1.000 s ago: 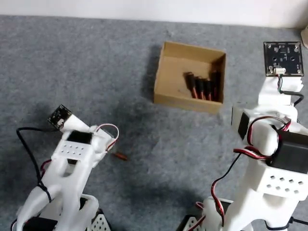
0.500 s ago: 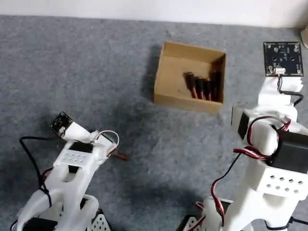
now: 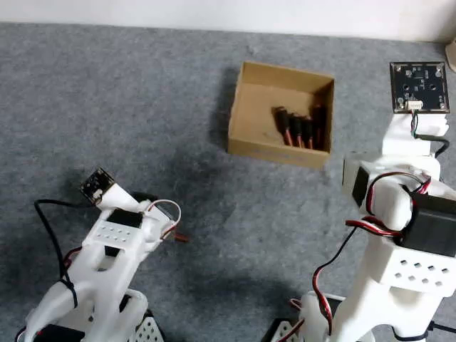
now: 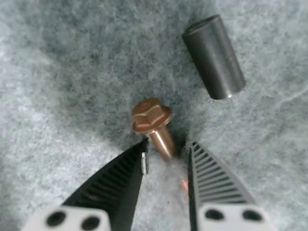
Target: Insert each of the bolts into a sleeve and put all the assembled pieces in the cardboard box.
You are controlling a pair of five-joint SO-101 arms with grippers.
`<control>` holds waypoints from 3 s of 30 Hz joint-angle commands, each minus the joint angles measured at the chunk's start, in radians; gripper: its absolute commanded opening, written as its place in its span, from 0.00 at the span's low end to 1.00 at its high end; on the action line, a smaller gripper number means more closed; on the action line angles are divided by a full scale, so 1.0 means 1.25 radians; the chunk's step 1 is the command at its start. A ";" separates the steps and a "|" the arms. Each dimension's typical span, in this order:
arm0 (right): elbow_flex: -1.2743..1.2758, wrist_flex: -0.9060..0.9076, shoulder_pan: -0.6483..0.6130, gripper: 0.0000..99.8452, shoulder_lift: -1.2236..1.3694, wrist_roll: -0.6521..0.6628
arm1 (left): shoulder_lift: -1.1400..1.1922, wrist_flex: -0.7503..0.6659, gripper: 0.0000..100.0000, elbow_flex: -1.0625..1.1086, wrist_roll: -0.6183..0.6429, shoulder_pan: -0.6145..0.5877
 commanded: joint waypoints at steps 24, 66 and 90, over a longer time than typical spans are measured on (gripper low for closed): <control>-0.003 0.014 0.009 0.13 -0.009 0.014 | 0.007 0.020 0.14 0.012 -0.002 -0.150; -0.003 0.008 -0.393 0.13 -0.001 0.014 | 0.002 0.166 0.01 -0.145 -0.199 -0.295; 0.530 -0.681 -0.859 0.13 0.245 0.055 | 0.001 0.167 0.01 -0.348 -0.200 -0.613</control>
